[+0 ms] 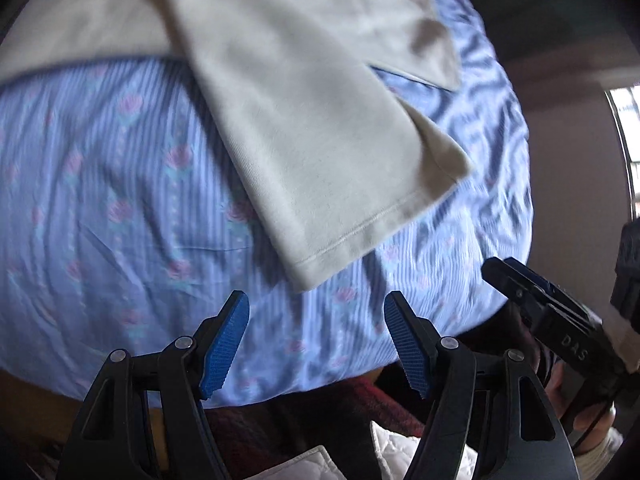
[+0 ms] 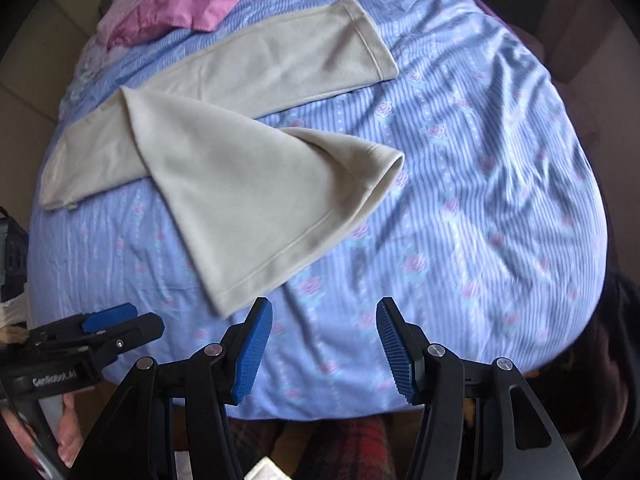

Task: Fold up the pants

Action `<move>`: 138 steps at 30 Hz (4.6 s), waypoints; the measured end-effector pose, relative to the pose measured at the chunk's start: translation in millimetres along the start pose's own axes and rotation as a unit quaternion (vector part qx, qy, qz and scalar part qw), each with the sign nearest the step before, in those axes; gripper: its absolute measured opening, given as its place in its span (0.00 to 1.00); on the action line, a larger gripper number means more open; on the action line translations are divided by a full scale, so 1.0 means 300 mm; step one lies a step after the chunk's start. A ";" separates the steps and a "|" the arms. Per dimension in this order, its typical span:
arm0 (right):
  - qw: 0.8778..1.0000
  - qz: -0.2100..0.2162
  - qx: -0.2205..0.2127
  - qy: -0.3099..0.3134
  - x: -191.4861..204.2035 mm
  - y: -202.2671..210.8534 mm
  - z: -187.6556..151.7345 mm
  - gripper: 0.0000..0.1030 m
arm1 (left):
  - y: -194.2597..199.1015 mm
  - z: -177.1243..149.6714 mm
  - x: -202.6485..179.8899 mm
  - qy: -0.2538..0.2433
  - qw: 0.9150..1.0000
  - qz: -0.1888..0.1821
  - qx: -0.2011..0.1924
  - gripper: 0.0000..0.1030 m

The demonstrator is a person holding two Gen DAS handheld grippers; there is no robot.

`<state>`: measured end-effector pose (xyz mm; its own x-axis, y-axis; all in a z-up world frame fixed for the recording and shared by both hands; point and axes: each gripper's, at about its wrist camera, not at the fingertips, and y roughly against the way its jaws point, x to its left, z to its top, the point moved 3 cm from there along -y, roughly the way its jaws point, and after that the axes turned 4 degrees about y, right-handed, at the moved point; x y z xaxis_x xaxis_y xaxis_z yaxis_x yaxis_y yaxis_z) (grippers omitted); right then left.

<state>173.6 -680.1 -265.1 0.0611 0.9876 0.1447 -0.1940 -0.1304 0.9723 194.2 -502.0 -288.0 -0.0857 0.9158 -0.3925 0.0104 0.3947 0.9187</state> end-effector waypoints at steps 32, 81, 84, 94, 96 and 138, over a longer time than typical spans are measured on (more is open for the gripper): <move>0.992 0.086 0.082 0.047 -0.195 -0.346 0.329 0.22 | -0.267 0.114 -0.025 0.220 0.972 -0.077 0.031 0.11; 0.978 0.190 -0.052 -0.072 -0.509 -0.246 0.860 0.44 | 0.088 0.969 -0.848 -0.213 0.962 0.005 -0.169 0.74; 0.984 0.173 -0.043 -0.024 -0.470 -0.272 0.868 0.44 | 0.049 0.880 -0.695 -0.193 0.969 0.043 -0.151 0.73; 0.986 0.156 -0.029 0.048 -0.410 -0.352 0.897 0.44 | -0.131 0.585 -0.244 -0.014 0.996 0.068 -0.053 0.72; 0.985 0.156 -0.027 0.062 -0.380 -0.356 0.904 0.43 | -0.132 0.570 -0.228 0.001 0.996 0.066 -0.054 0.72; 0.984 0.039 -0.102 0.140 -0.064 -0.053 1.021 0.42 | 0.235 0.959 -0.182 -0.294 0.937 0.125 -0.143 0.73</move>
<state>475.5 -723.6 -226.9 -0.2279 0.9644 0.1342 -0.3814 -0.2153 0.8990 486.3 -502.7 -214.2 0.4492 0.8924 -0.0424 -0.3174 0.2038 0.9261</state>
